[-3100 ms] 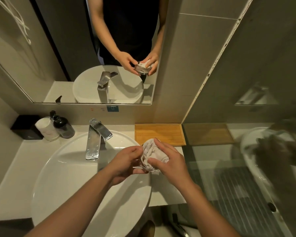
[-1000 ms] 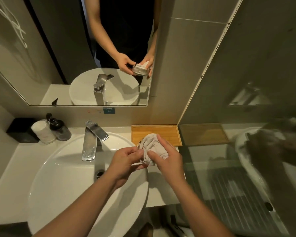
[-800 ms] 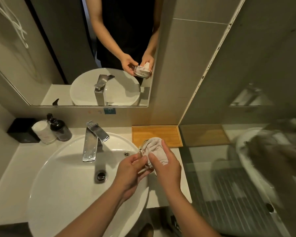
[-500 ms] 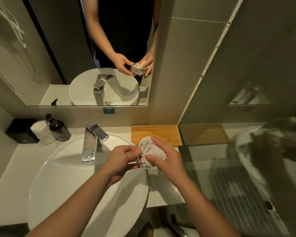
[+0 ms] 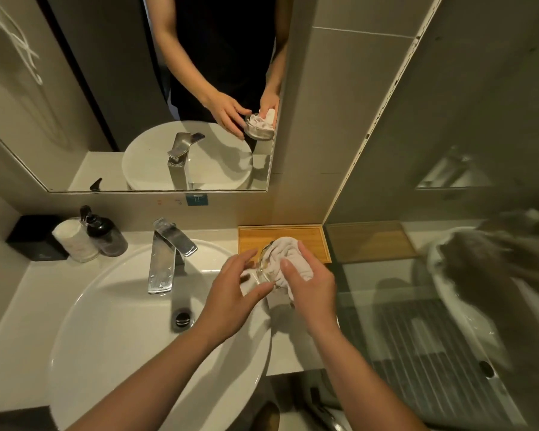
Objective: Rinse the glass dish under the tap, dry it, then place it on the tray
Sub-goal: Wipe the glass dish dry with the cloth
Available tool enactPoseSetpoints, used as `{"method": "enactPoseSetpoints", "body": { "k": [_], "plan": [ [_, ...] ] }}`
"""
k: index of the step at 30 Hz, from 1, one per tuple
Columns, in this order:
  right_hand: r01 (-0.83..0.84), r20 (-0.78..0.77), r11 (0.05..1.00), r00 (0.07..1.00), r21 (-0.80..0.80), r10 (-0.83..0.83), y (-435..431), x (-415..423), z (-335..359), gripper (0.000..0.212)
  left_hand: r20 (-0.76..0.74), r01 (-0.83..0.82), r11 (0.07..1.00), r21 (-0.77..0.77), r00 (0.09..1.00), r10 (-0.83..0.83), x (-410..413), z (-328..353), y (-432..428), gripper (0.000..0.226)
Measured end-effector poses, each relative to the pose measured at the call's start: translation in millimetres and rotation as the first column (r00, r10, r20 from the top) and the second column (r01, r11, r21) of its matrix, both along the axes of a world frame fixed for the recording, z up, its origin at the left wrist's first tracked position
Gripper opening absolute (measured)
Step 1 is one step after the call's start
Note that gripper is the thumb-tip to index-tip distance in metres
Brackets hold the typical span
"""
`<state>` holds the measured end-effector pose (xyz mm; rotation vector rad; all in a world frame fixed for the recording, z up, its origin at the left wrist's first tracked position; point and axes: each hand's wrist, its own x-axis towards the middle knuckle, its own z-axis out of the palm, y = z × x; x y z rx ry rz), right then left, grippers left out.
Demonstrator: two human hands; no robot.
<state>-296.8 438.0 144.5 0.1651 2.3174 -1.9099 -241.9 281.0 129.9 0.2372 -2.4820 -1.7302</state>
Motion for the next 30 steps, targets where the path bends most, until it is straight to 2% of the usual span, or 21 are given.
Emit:
{"method": "enactPoseSetpoints", "body": {
  "k": [1,3,4,6,11,18,20,25,28,30],
  "plan": [
    [-0.002,-0.001,1.0,1.0,0.017,0.002,1.9,-6.2,3.0,0.055,-0.11,0.036,0.982,-0.186,0.992,-0.057,-2.6,0.3,-4.6,0.055],
    [-0.019,0.02,0.998,1.0,0.065,0.017,5.8,-17.1,7.7,0.052,-0.277,0.066,0.869,-0.49,0.933,-0.228,-10.5,4.3,-11.1,0.039],
    [-0.036,0.039,0.995,0.999,0.09,0.033,7.2,-21.3,9.5,0.051,-0.309,0.083,0.807,-0.585,0.897,-0.316,-15.1,7.1,-12.7,0.033],
    [-0.083,0.059,0.986,0.995,0.147,0.075,9.5,-27.0,12.3,0.047,-0.298,0.149,0.725,-0.673,0.842,-0.45,-23.8,13.1,-12.5,0.026],
    [-0.121,0.064,0.97,0.992,0.213,0.11,15.0,-33.7,13.0,0.041,-0.251,0.186,0.64,-0.746,0.811,-0.528,-32.5,20.8,-12.1,0.015],
    [-0.085,0.181,0.994,0.981,0.07,0.072,18.6,-32.7,8.6,0.026,-0.191,0.218,0.615,-0.758,0.827,-0.529,-28.7,35.5,-3.1,0.012],
    [-0.075,0.203,0.996,0.977,0.05,0.063,23.2,-35.1,11.2,0.019,-0.174,0.232,0.647,-0.726,0.848,-0.5,-25.4,35.4,-2.6,0.003],
    [-0.039,0.201,0.999,0.979,0.01,0.037,32.3,-43.8,27.5,0.024,-0.189,0.228,0.756,-0.613,0.887,-0.421,-20.3,38.2,3.3,0.007],
    [0.056,0.186,0.996,0.982,-0.065,-0.043,32.9,-40.2,31.4,0.023,-0.212,0.217,0.788,-0.577,0.891,-0.401,-23.3,44.1,6.1,0.006],
    [0.162,0.237,0.969,0.965,-0.188,-0.115,32.9,-36.1,31.5,0.022,-0.223,0.22,0.788,-0.575,0.885,-0.409,-22.7,46.5,6.2,0.007]
  ]
}}
